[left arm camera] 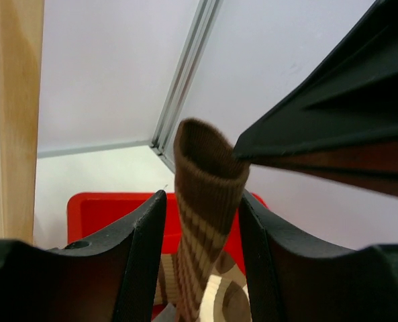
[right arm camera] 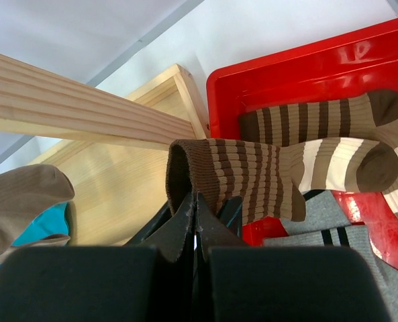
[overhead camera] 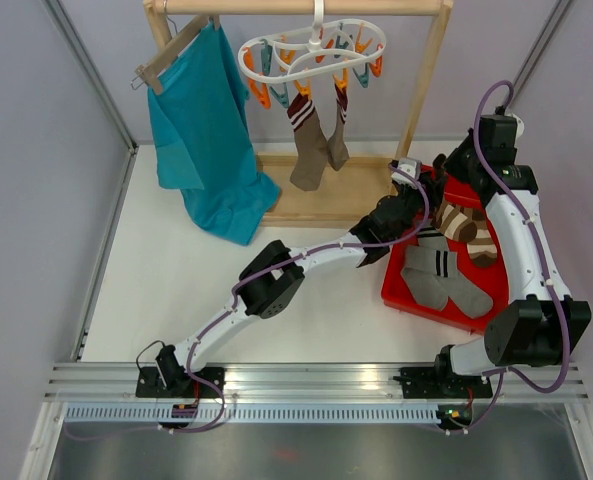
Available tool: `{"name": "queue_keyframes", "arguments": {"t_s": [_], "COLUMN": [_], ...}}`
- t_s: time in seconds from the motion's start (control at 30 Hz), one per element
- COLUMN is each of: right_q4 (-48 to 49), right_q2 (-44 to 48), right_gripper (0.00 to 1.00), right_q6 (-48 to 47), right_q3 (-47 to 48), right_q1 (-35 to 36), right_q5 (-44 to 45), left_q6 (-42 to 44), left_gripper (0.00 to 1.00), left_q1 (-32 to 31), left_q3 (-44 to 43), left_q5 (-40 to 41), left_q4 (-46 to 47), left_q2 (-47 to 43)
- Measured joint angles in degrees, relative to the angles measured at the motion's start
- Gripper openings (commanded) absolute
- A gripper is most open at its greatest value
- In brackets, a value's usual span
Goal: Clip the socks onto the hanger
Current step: Pick up the sock from the bin.
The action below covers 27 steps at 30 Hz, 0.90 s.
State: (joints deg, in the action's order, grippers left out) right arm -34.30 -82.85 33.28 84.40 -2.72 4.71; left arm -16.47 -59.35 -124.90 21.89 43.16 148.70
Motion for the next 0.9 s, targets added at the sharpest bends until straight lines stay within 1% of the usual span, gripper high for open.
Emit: {"name": "queue_keyframes", "arguments": {"t_s": [0.33,0.57,0.73,0.77,0.83,0.87,0.9], "right_q4": [0.00,0.02,0.00,0.02,0.02,0.02,0.02], "right_q2": [0.00,0.00,0.00,0.00,0.00,0.00,0.00], "right_gripper": [0.00,0.00,0.00,0.00,0.00,0.00,0.00], "right_q6": [0.02,0.02,0.02,0.02,0.00,0.00,0.00], "right_q3": [0.00,0.00,0.00,0.00,-0.02,-0.02,-0.04], "right_q1": [0.00,0.00,0.02,0.02,0.02,0.02,0.02], "right_q5": [-0.04,-0.17,-0.17,-0.17,-0.17,-0.20,-0.17], "left_q6": [-0.42,-0.57,-0.74,-0.74,-0.68,-0.61,-0.44], "left_gripper": [0.53,0.47,0.32,0.26,0.20,0.14,0.11], "left_q1": [0.02,0.02,0.02,0.02,0.02,0.02,0.02], "left_q3": [1.36,1.33,1.33,1.33,1.31,1.27,1.18], "left_q5": [0.11,0.24,0.61,0.66,0.74,0.79,0.81], "left_q4": [0.00,-0.20,-0.24,-0.28,-0.57,-0.68,-0.66], "left_q2": [0.00,0.17,0.52,0.61,0.68,0.70,0.72]}}
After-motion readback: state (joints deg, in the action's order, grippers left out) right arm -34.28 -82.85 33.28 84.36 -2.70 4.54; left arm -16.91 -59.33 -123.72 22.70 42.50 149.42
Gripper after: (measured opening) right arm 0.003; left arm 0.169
